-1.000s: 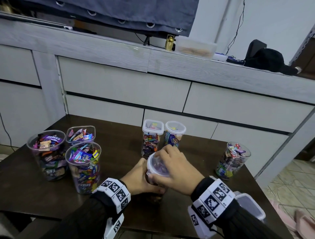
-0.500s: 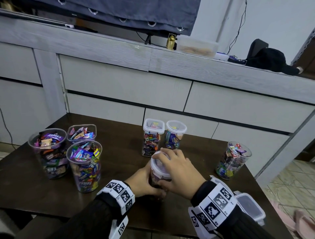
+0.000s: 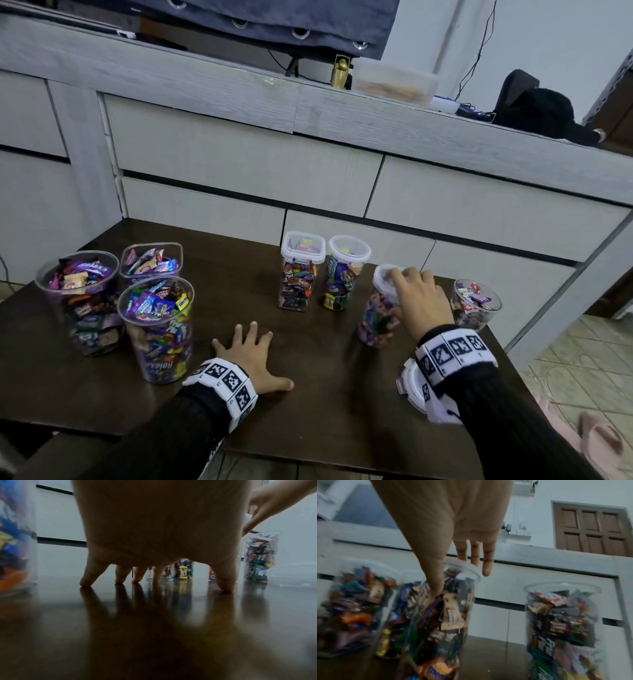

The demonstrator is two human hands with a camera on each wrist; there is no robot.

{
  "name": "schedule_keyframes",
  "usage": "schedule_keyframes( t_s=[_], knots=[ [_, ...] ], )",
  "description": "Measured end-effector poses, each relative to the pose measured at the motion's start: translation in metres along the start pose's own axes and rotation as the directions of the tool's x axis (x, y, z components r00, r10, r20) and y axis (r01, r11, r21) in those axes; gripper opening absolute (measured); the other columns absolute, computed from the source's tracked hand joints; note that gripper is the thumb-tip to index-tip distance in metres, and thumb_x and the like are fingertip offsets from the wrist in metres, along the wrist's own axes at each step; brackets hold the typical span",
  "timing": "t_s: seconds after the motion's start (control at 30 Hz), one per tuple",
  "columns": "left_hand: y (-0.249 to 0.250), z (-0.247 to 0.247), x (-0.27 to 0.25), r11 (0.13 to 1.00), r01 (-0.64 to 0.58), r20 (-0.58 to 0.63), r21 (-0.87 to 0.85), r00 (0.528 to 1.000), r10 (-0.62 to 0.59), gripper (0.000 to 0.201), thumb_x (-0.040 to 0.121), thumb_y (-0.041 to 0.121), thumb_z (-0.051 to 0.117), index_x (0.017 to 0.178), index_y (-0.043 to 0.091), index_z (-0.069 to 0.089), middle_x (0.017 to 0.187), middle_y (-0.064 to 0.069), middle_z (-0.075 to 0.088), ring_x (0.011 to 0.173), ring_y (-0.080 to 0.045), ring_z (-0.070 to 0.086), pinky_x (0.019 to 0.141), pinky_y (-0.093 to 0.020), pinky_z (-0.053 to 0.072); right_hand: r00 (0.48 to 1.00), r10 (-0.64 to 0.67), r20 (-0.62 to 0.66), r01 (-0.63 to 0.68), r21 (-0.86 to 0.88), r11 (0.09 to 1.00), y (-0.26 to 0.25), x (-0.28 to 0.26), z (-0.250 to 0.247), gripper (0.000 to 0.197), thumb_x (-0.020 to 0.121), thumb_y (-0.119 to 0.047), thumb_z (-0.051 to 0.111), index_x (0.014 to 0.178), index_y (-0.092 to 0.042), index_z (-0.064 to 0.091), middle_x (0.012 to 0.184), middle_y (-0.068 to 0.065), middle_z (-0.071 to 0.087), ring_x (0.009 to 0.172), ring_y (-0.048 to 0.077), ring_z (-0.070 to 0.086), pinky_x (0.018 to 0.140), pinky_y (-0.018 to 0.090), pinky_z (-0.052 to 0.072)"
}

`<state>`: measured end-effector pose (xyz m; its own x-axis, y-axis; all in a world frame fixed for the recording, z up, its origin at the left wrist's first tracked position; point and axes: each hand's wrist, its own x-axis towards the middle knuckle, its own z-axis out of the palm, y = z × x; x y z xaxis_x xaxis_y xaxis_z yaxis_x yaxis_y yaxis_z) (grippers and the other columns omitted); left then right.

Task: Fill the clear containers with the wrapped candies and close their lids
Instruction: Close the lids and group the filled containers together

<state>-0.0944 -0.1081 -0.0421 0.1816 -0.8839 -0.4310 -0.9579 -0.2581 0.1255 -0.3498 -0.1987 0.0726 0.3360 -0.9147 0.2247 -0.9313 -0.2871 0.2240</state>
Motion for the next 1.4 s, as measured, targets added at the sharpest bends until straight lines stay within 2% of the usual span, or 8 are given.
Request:
schedule_keyframes(
  t_s=[0.2,0.37,0.47,0.57,0.73,0.9,1.2,1.4],
  knots=[
    [0.001,0.002,0.005,1.0,0.026,0.026,-0.015,0.999,-0.025,0.119,0.065,0.084,0.057,0.155,0.032,0.0,0.162,-0.001,-0.015,0.149,-0.031,-0.014,0.113,-0.068,0.006,0.996,0.08,-0.038,-0.076,0.105,0.992,0.0,0.055,0.021,0.049,0.085,-0.002,0.058,0.127,-0.018,0.041,0.121,0.013,0.047,0.114,0.031,0.04,0.076,0.037,0.048],
    [-0.001,0.0,0.005,1.0,0.011,0.043,-0.024,0.999,-0.01,0.119,0.064,0.084,0.057,0.155,0.031,0.001,0.162,-0.001,-0.015,0.149,-0.031,-0.014,0.113,-0.069,0.005,0.989,0.137,-0.064,-0.13,0.098,0.987,-0.009,0.081,0.031,0.041,0.09,-0.003,0.048,0.129,-0.014,0.041,0.122,0.015,0.049,0.115,0.033,0.04,0.079,0.04,0.048],
    [-0.001,0.0,0.005,1.0,0.004,0.041,-0.03,0.999,-0.003,0.119,0.065,0.084,0.057,0.155,0.031,0.001,0.162,-0.001,-0.014,0.149,-0.031,-0.013,0.113,-0.069,0.005,0.993,0.114,-0.034,-0.113,0.045,0.993,-0.009,0.086,0.03,0.044,0.092,-0.014,0.052,0.133,-0.014,0.037,0.126,0.013,0.051,0.116,0.032,0.044,0.086,0.042,0.048],
    [-0.001,-0.001,0.003,1.0,-0.001,0.037,-0.023,0.999,0.002,0.118,0.066,0.084,0.056,0.155,0.03,0.001,0.163,-0.002,-0.014,0.149,-0.032,-0.013,0.113,-0.069,0.006,0.988,0.153,-0.025,-0.151,0.069,0.986,0.007,0.082,0.018,0.076,0.083,-0.046,0.064,0.14,-0.014,0.027,0.136,0.012,0.046,0.122,0.033,0.045,0.094,0.047,0.042],
    [0.0,-0.001,0.0,1.0,0.001,0.031,-0.019,1.0,-0.001,0.117,0.067,0.085,0.055,0.155,0.03,0.001,0.163,-0.002,-0.013,0.149,-0.032,-0.012,0.114,-0.068,0.007,0.885,0.449,0.124,-0.454,0.019,0.891,0.078,0.057,0.011,0.101,0.062,-0.075,0.066,0.136,-0.015,0.031,0.14,0.012,0.04,0.128,0.037,0.037,0.097,0.059,0.036],
    [0.0,-0.001,-0.001,1.0,0.003,0.026,-0.014,1.0,-0.003,0.115,0.07,0.083,0.054,0.155,0.029,0.0,0.163,-0.003,-0.014,0.149,-0.032,-0.012,0.115,-0.066,0.006,0.801,0.522,0.292,-0.56,0.059,0.826,0.12,0.032,0.031,0.094,0.063,-0.063,0.075,0.129,-0.005,0.04,0.126,0.019,0.048,0.114,0.036,0.051,0.096,0.044,0.045],
    [-0.005,-0.003,0.001,0.996,-0.024,-0.012,-0.089,1.0,0.023,0.104,0.074,0.075,0.06,0.154,0.029,0.011,0.163,-0.001,-0.009,0.15,-0.027,-0.009,0.116,-0.061,0.008,0.893,0.4,0.207,-0.446,0.287,0.848,0.101,0.028,0.031,0.085,0.07,-0.042,0.079,0.13,-0.002,0.036,0.127,0.021,0.045,0.115,0.039,0.051,0.095,0.044,0.045],
    [-0.007,-0.004,0.001,0.959,-0.182,-0.174,-0.215,0.974,0.146,0.086,0.082,0.058,0.066,0.151,0.028,0.023,0.163,0.003,-0.003,0.15,-0.015,0.004,0.118,-0.037,0.025,0.975,0.129,0.182,-0.194,0.409,0.892,0.048,0.022,0.018,0.084,0.067,-0.042,0.08,0.13,-0.008,0.036,0.126,0.014,0.047,0.113,0.03,0.052,0.094,0.037,0.047]
  ],
)
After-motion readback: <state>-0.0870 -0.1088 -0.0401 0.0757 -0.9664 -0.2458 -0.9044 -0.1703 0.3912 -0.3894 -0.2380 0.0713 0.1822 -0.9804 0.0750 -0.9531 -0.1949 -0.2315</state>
